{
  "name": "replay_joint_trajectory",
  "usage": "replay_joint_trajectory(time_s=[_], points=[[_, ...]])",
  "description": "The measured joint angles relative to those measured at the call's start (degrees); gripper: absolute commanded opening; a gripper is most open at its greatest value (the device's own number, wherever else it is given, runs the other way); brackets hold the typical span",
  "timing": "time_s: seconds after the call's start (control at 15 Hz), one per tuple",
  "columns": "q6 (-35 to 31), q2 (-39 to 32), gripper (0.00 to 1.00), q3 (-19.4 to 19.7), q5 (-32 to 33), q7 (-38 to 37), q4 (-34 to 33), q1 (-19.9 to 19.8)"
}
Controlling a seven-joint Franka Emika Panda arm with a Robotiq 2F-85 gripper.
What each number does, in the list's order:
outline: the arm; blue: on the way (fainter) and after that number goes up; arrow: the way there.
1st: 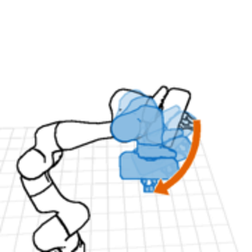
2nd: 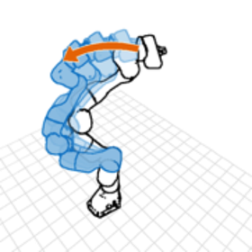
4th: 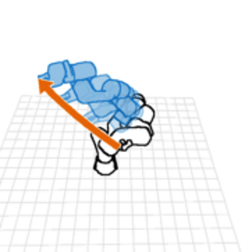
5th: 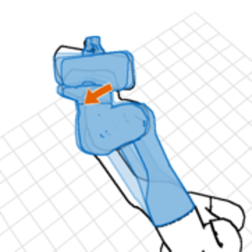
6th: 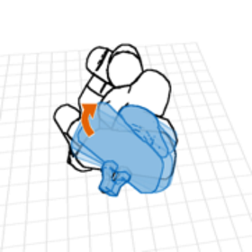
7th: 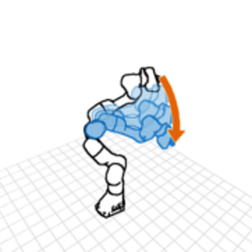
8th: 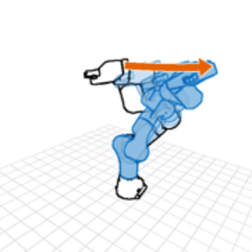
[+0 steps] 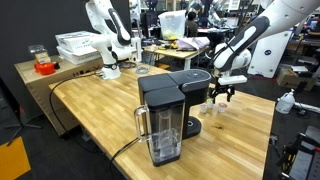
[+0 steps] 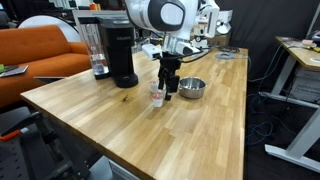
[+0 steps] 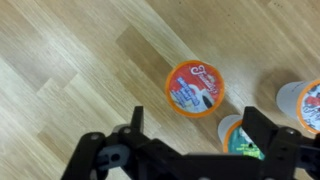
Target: Put the coffee pod with the red lid into the pot
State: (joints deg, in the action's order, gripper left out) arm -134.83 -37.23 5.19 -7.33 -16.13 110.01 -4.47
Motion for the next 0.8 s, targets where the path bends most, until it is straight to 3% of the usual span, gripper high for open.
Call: replay_joint_trajectory(time_s=[0.8], points=[[2.70,-1.25,1.00,-0.34,-0.18,2.13,-2.56,0.01]])
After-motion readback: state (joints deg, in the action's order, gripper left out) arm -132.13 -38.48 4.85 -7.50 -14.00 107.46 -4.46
